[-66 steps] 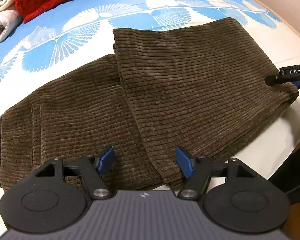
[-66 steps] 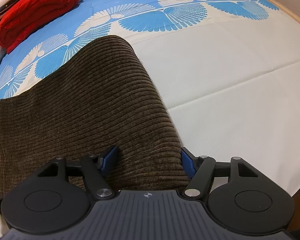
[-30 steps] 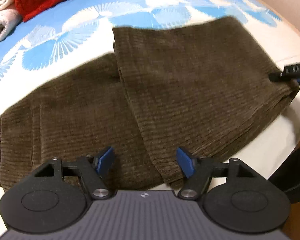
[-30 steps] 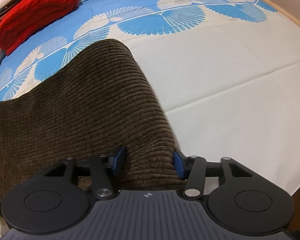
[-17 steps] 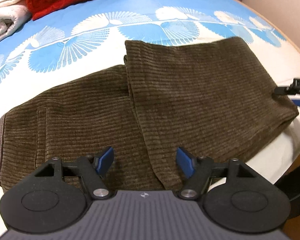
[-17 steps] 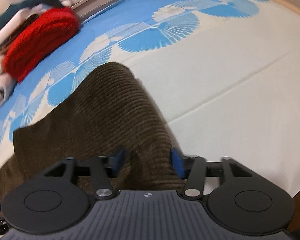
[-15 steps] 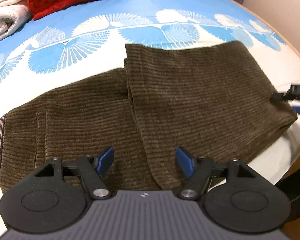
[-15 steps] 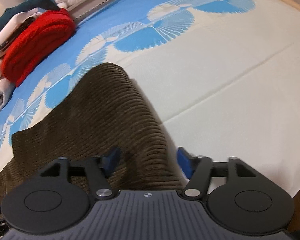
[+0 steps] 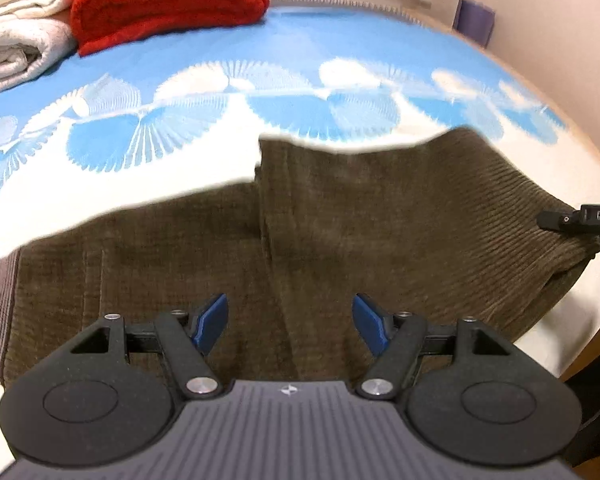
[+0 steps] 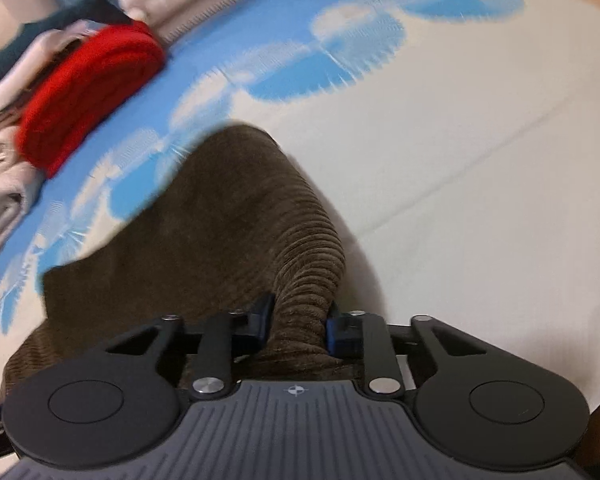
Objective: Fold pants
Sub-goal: 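Grasp the folded pants edge with both grippers and lift it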
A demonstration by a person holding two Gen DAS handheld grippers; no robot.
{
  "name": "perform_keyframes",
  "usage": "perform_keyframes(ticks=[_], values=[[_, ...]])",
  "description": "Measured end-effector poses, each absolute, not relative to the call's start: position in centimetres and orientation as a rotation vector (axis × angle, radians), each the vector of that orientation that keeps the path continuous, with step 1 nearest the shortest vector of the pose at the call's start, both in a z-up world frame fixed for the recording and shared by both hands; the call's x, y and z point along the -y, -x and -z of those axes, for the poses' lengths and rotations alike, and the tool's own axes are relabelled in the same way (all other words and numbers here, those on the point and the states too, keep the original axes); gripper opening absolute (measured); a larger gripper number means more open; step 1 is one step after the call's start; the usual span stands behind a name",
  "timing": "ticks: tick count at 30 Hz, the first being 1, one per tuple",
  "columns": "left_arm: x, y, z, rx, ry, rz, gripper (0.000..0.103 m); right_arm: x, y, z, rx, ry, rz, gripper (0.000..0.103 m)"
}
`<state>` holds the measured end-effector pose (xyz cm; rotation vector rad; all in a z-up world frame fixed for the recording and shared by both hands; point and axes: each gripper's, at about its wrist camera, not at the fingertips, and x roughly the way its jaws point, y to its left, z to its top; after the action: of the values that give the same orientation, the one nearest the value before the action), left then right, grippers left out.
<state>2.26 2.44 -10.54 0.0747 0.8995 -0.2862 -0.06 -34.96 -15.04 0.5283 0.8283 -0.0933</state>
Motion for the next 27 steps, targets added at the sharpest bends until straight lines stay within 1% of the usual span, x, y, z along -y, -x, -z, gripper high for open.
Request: perform_keyframes(ticks=[3, 6, 7, 9, 10, 11, 15, 16, 17, 18, 19, 20, 21, 22, 23, 26, 27], values=[[-2.9, -3.2, 7.4, -0.871, 0.017, 0.376, 0.075, 31.9, 1.1, 11.5, -0.689, -0.372, -0.008, 0.02], [-3.0, -5.2, 3.2, -0.837, 0.109, 0.496, 0.082, 27.7, 2.2, 8.5, -0.554, -0.184, -0.152, 0.019], [-2.8, -6.2, 1.9, -0.838, 0.137, 0.54, 0.086, 26.2, 2.6, 7.8, -0.522, -0.123, -0.199, 0.019], [-2.1, -8.3, 0.5, -0.876, 0.178, 0.628, 0.088, 23.2, 3.5, 6.7, -0.467, -0.019, -0.295, 0.019], [-1.7, -9.3, 0.5, -0.907, 0.194, 0.668, 0.091, 22.1, 3.8, 6.3, -0.447, 0.02, -0.333, 0.019], [-1.2, -10.4, 0.9, -0.951, 0.217, 0.712, 0.096, 20.7, 4.1, 6.0, -0.425, 0.066, -0.376, 0.019], [-0.1, -13.1, 4.8, -1.101, 0.278, 0.72, 0.098, 16.6, 5.1, 5.4, -0.391, 0.185, -0.521, 0.018], [-0.1, -13.3, 5.5, -1.12, 0.264, 0.694, 0.094, 15.7, 5.3, 5.4, -0.389, 0.212, -0.548, 0.018], [0.0, -13.8, 6.2, -1.146, 0.236, 0.641, 0.083, 15.0, 5.3, 5.5, -0.39, 0.236, -0.566, 0.018], [0.0, -14.3, 6.6, -1.162, 0.225, 0.596, 0.077, 14.2, 5.2, 5.6, -0.396, 0.253, -0.581, 0.018], [-0.2, -14.8, 7.1, -1.18, 0.22, 0.551, 0.065, 13.7, 5.1, 5.7, -0.402, 0.265, -0.595, 0.018], [-0.5, -15.2, 7.6, -1.19, 0.219, 0.521, 0.05, 13.2, 4.9, 5.8, -0.407, 0.276, -0.602, 0.018], [-0.8, -15.5, 7.8, -1.197, 0.214, 0.5, 0.041, 12.9, 5.1, 5.8, -0.411, 0.283, -0.605, 0.018], [-0.9, -15.7, 7.8, -1.202, 0.202, 0.489, 0.03, 12.6, 4.8, 5.8, -0.42, 0.288, -0.606, 0.018], [-0.9, -15.6, 7.7, -1.198, 0.179, 0.483, 0.024, 12.5, 4.6, 5.9, -0.433, 0.29, -0.606, 0.018], [-1.3, -14.8, 6.6, -1.145, 0.11, 0.491, 0.021, 11.8, 4.3, 5.8, -0.447, 0.302, -0.623, 0.022], [-1.6, -14.4, 6.2, -1.128, 0.093, 0.494, 0.021, 11.4, 4.2, 5.5, -0.448, 0.296, -0.632, 0.025]])
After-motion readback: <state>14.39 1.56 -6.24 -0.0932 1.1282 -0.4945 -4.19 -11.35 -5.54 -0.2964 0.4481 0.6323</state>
